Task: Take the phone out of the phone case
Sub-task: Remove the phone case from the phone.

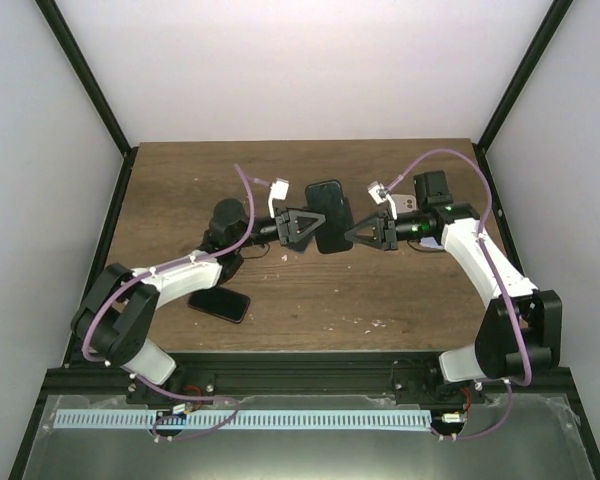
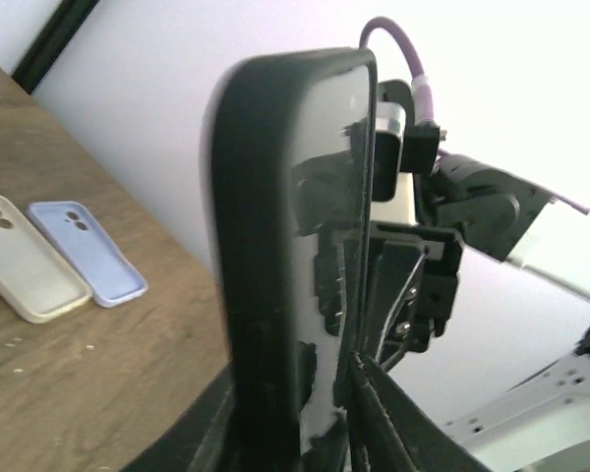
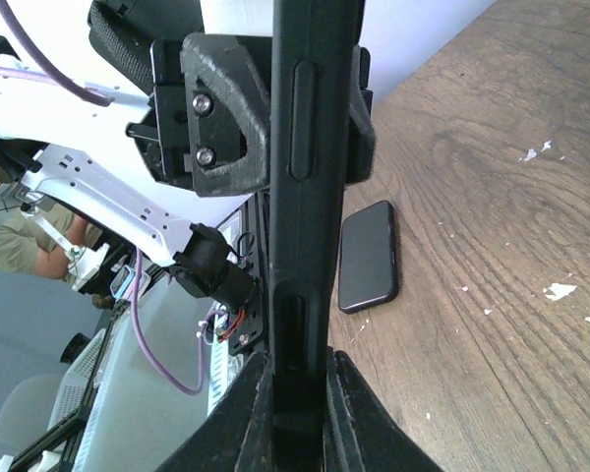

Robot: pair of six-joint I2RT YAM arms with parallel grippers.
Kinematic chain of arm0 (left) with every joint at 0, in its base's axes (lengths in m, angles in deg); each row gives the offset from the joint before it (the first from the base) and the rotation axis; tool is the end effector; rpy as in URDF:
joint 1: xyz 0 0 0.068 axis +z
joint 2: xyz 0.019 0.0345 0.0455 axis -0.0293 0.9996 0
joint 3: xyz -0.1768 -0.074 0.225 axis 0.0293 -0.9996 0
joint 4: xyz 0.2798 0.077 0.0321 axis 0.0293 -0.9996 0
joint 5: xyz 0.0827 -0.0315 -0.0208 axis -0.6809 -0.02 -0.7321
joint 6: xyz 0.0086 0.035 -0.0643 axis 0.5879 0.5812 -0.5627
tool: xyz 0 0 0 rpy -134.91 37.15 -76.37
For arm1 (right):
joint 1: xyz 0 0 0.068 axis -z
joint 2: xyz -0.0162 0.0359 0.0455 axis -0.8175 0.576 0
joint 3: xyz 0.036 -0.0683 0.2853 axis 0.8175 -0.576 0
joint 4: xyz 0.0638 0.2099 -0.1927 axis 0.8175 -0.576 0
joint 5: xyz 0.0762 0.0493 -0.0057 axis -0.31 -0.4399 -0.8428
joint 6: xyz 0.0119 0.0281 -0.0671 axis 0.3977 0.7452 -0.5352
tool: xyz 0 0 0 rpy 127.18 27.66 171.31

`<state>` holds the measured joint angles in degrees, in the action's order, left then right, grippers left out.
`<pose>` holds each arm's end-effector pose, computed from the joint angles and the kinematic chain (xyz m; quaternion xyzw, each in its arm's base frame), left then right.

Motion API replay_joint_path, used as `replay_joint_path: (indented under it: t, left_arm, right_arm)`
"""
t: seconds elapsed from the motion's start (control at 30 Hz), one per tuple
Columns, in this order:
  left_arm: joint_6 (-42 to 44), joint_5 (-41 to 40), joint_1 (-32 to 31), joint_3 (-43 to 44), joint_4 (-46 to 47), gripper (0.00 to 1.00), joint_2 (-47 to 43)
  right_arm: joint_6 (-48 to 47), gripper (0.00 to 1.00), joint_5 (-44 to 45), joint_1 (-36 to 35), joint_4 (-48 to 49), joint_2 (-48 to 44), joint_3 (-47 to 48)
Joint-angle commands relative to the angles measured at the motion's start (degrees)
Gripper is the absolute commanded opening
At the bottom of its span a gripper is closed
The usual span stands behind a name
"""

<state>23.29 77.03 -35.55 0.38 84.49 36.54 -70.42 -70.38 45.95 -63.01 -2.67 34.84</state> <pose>0.2885 -0.2440 0.2715 0.1933 0.6543 -0.6348 0.3628 0.2882 0.1056 0.2957 -0.3384 0.6968 0.5762 0.2607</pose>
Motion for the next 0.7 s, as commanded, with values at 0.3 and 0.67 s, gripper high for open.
replay_joint_path:
  t: [0.3,0.67]
  left_arm:
    - [-10.8,5.2,0.7,1.0,18.9,0.07,4.2]
    - [-18.4,14.0,5.0,1.9,20.3,0.00,3.0]
  right_arm:
    - [-2.1,0.01,-3.0,-1.4,0.2,0.1,0.9]
    - [-33.7,0.53,2.9,-1.6,-24.7,1.5,10.3]
